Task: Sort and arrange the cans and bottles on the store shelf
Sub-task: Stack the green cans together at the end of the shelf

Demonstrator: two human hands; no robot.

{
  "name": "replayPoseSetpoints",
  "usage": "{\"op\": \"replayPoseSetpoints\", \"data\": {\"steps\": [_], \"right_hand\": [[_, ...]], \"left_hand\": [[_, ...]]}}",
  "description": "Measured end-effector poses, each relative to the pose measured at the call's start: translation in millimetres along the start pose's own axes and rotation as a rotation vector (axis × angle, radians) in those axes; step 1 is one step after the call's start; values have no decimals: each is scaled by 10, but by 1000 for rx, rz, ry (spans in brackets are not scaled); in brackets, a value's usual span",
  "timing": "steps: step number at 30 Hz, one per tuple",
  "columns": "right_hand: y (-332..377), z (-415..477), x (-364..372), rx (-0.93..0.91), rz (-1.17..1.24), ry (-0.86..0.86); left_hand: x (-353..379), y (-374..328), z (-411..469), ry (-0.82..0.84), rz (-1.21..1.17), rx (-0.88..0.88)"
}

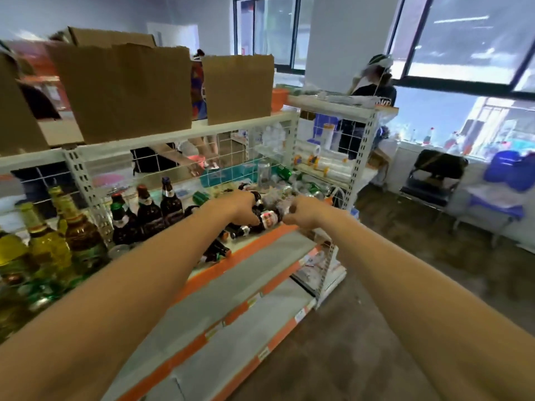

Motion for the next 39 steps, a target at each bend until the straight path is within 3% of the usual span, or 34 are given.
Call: {"op": "replayPoseSetpoints", "data": {"steps": [9, 18, 25, 39], "right_hand": [[-765, 1276, -35, 93, -24, 39], [-1089, 2674, -382, 125, -42, 5], [-1294, 3243, -225, 113, -8, 112], [-1990, 4854, -123, 100, -13, 134]], "left_hand": [[45, -225, 1618, 5, -37, 63], [12, -145, 3177, 13, -36, 104], [217, 14, 3888, 35, -16, 83], [538, 142, 5209, 82, -96, -65]]}}
Point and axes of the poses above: each hand's wrist, its own z-axis towards the middle knuckle, its own x-axis out of the palm, y = z × x, the point moved 9 cm from there along z, towards the middle knuckle, and after that the axes turned 2 degrees about -y, right-handed, at the moved point
